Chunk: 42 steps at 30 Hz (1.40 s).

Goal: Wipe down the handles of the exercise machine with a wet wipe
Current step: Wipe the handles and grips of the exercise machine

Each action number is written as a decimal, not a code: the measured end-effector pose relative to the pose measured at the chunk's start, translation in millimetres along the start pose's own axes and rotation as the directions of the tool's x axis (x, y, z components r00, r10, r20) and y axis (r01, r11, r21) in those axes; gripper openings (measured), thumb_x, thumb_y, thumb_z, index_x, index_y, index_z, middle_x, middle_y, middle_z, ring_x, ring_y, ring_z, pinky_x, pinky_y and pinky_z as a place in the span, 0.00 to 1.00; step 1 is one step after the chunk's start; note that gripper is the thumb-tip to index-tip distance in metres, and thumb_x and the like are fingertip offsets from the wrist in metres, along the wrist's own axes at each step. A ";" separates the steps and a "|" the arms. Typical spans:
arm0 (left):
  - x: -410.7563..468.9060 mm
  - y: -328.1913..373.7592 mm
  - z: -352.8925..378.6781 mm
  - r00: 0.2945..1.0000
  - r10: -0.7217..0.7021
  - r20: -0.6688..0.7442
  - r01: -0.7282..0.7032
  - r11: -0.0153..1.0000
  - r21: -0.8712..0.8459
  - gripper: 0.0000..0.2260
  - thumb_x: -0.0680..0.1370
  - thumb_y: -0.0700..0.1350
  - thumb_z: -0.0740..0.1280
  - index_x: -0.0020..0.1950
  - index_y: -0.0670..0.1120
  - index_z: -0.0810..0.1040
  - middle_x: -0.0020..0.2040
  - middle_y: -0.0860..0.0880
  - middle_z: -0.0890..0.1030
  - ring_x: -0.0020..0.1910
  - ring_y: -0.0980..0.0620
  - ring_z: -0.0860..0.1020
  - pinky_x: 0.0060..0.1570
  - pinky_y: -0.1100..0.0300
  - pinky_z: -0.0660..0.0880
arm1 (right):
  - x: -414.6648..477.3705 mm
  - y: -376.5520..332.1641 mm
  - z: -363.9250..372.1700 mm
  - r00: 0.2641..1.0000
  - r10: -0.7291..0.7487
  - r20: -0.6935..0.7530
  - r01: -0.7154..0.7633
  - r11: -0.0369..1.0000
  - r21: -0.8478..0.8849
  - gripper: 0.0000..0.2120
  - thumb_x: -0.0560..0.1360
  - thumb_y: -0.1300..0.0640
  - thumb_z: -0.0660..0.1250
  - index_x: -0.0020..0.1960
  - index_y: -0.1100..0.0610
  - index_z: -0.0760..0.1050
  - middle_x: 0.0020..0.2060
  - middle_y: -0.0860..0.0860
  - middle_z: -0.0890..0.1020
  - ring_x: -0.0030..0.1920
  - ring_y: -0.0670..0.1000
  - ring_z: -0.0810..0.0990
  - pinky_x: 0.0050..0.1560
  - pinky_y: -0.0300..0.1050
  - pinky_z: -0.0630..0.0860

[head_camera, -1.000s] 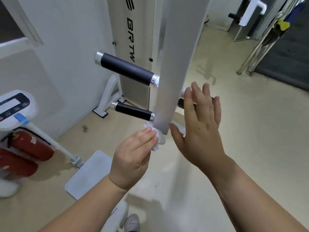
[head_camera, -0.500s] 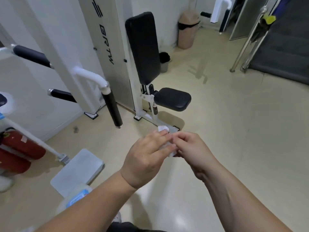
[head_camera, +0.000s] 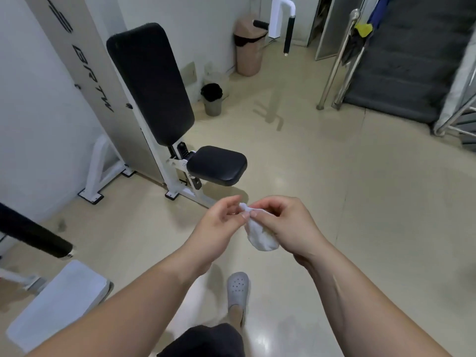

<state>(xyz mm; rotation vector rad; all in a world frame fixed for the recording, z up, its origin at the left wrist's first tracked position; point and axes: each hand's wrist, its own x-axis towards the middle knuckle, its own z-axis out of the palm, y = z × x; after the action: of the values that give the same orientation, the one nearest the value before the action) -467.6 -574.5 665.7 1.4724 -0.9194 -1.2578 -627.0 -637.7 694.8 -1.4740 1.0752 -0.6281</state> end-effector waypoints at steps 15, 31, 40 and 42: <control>343.8 108.2 49.9 1.000 0.009 -0.023 -0.008 0.999 0.044 0.02 0.77 0.36 0.72 0.45 0.37 0.81 0.34 0.47 0.82 0.30 0.55 0.78 0.33 0.65 0.73 | 299.8 -26.0 -176.6 0.983 -0.018 -0.180 -0.026 0.971 -0.237 0.07 0.76 0.59 0.71 0.39 0.53 0.81 0.38 0.46 0.82 0.36 0.43 0.76 0.34 0.33 0.68; 626.5 168.1 157.8 0.955 0.123 -0.270 -0.056 0.968 0.244 0.06 0.79 0.40 0.70 0.42 0.41 0.81 0.25 0.62 0.74 0.25 0.61 0.68 0.30 0.70 0.63 | 590.1 -8.6 -365.7 0.999 -0.032 0.043 0.041 0.978 -0.207 0.04 0.76 0.58 0.71 0.43 0.53 0.83 0.40 0.47 0.84 0.40 0.44 0.79 0.40 0.37 0.73; 764.5 208.5 206.8 0.915 0.088 -0.394 -0.022 0.985 0.169 0.11 0.78 0.39 0.72 0.35 0.45 0.79 0.30 0.57 0.72 0.31 0.56 0.68 0.31 0.67 0.64 | 746.9 -15.0 -445.7 0.990 -0.141 -0.001 0.127 0.893 -0.432 0.08 0.76 0.57 0.72 0.42 0.46 0.80 0.36 0.45 0.71 0.37 0.44 0.72 0.38 0.36 0.66; 796.7 213.7 204.8 0.918 0.083 -0.387 -0.023 0.988 0.155 0.11 0.78 0.39 0.72 0.35 0.45 0.79 0.31 0.55 0.72 0.32 0.55 0.67 0.33 0.65 0.64 | 775.6 -15.6 -453.7 0.977 -0.208 -0.037 0.169 0.875 -0.454 0.05 0.76 0.59 0.72 0.43 0.49 0.82 0.35 0.44 0.71 0.36 0.43 0.73 0.38 0.35 0.67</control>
<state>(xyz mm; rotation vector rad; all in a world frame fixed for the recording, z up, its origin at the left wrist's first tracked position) -512.7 -1423.2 661.7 1.7256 -0.7851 -0.8216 -672.8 -1534.6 660.0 -1.9894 1.2051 -0.6059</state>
